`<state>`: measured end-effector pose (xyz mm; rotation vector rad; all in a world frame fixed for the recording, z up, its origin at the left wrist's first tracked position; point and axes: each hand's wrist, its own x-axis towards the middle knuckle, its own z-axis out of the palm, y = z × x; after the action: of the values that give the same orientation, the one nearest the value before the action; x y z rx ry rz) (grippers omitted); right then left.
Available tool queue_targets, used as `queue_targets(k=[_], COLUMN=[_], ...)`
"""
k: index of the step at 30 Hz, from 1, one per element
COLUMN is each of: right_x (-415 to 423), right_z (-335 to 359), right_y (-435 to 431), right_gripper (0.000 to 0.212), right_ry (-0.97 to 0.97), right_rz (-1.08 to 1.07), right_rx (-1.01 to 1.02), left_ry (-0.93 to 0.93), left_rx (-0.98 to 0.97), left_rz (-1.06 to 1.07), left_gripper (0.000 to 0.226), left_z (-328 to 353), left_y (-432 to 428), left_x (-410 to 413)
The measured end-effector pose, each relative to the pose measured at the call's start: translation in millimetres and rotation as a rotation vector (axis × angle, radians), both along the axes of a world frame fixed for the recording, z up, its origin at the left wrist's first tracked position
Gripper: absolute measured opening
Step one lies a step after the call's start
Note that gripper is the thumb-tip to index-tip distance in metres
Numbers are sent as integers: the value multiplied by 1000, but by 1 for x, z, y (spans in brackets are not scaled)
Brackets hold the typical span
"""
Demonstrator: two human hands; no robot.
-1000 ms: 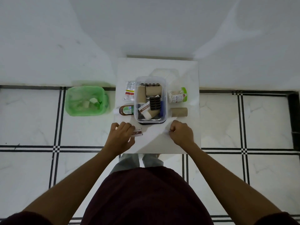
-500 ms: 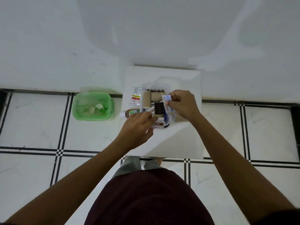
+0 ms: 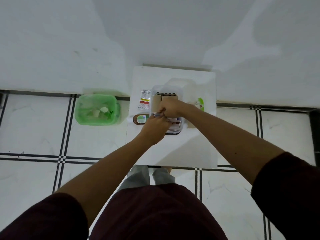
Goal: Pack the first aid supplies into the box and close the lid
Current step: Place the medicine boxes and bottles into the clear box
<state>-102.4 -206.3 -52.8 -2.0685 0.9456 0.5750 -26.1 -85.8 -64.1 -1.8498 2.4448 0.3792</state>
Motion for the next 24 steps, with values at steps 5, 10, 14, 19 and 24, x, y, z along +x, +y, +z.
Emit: queue_targets(k=[5,10,14,19,24], right_x=[8,0,-7,-7,-5], right_z=[-8,-12,-7,-5,-7], right_y=[-6,-18,-22,-22,-21], right_gripper=[19,18,16,18,17], right_ry=[-16,-52,-108,-140,-112], right_rz=[-3,-28,-79,-97,-32], right_rx=[-42,-79,-100,-88,-46], left_ry=[290,436,227,14,45], left_rx=[67,255,254,174,231], left_rz=[175,331,107,-79,0], left_gripper=[30,41,43,28,26], left_z=[-6,-3,-2,-2,-1], left_y=[6,0,-26,-35,-31], left_x=[0,-1,5,3,1])
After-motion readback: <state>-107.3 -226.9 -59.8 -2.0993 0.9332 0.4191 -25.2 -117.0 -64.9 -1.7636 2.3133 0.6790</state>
